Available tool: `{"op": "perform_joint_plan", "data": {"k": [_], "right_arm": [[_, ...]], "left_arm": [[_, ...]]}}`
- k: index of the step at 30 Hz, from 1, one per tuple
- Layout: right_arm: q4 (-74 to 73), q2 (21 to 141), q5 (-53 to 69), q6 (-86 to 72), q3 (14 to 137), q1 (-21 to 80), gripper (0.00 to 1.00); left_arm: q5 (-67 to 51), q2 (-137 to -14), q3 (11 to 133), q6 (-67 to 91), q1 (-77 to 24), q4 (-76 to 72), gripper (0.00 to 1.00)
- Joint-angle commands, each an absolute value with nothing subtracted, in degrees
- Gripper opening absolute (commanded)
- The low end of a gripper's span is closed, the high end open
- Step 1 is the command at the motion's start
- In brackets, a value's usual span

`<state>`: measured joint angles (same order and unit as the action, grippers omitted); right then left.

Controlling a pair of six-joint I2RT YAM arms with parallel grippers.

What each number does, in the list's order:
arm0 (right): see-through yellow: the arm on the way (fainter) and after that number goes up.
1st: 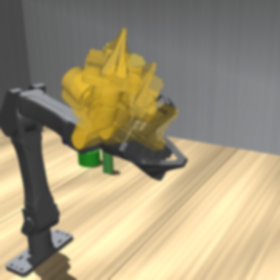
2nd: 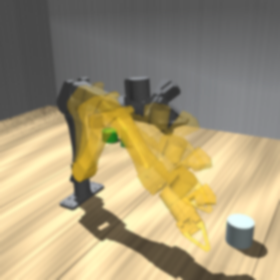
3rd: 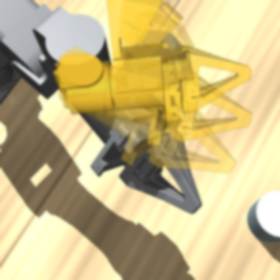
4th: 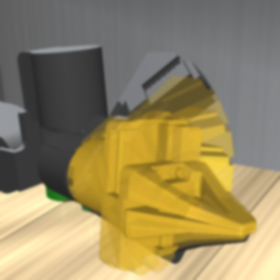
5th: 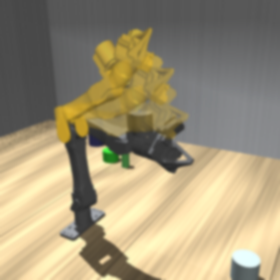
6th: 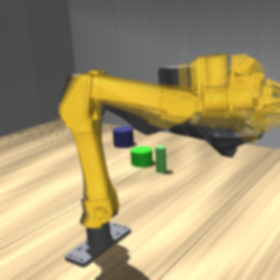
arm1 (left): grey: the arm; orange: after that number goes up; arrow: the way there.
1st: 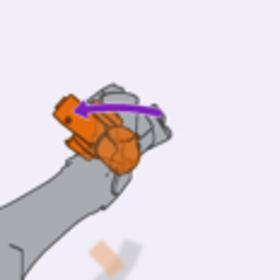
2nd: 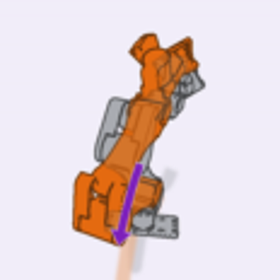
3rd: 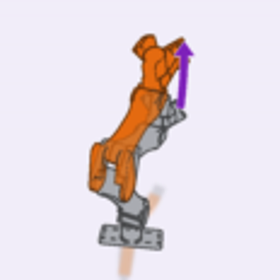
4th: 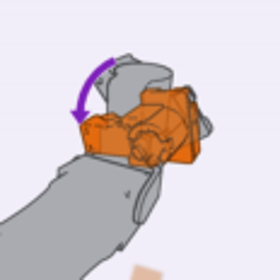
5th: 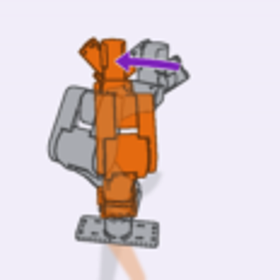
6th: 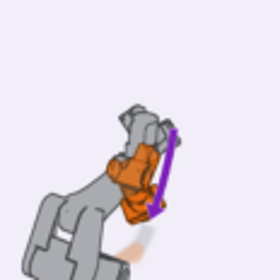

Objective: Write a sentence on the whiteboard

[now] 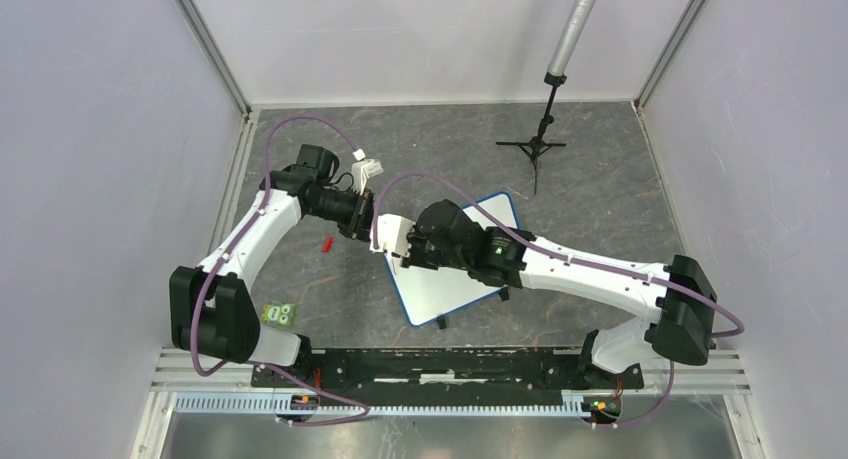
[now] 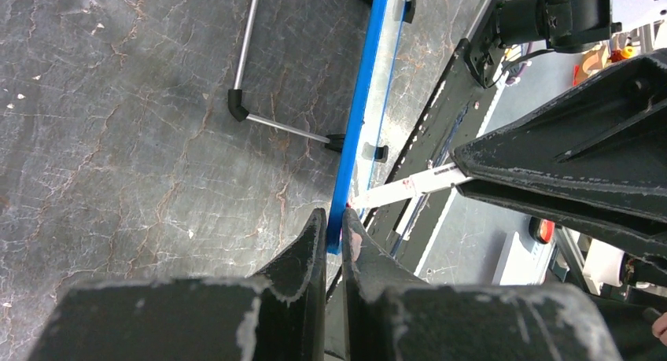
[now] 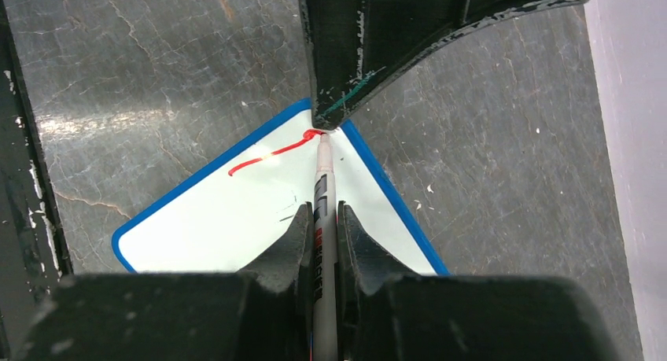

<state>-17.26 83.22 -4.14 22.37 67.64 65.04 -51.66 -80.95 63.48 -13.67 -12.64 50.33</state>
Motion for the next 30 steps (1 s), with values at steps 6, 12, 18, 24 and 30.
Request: {"op": "perform_joint_plan", "data": {"k": [6, 12, 18, 24, 30], "right_arm": [[-17.9, 80.6, -5.9, 22.9, 67.4, 63.1, 0.00], [-18.7, 79.6, -5.3, 22.9, 64.9, 63.1, 0.00], [-20.0, 79.5, -2.3, 22.2, 64.2, 63.2, 0.00], [-19.5, 81.2, -0.4, 21.4, 65.7, 64.2, 0.00], [-19.2, 82.9, -0.3, 21.5, 67.8, 65.1, 0.00]], "left_arm": [[-51.7, -79.9, 65.0, -13.4, -12.9, 50.0, 0.03], [-51.5, -80.0, 65.3, -13.3, -12.9, 50.0, 0.02], [-51.4, -80.1, 65.5, -13.4, -12.9, 50.0, 0.03], [-51.4, -80.0, 65.4, -13.8, -13.1, 50.0, 0.02], [-51.2, -79.7, 65.3, -14.1, -13.2, 50.0, 0.02]]}}
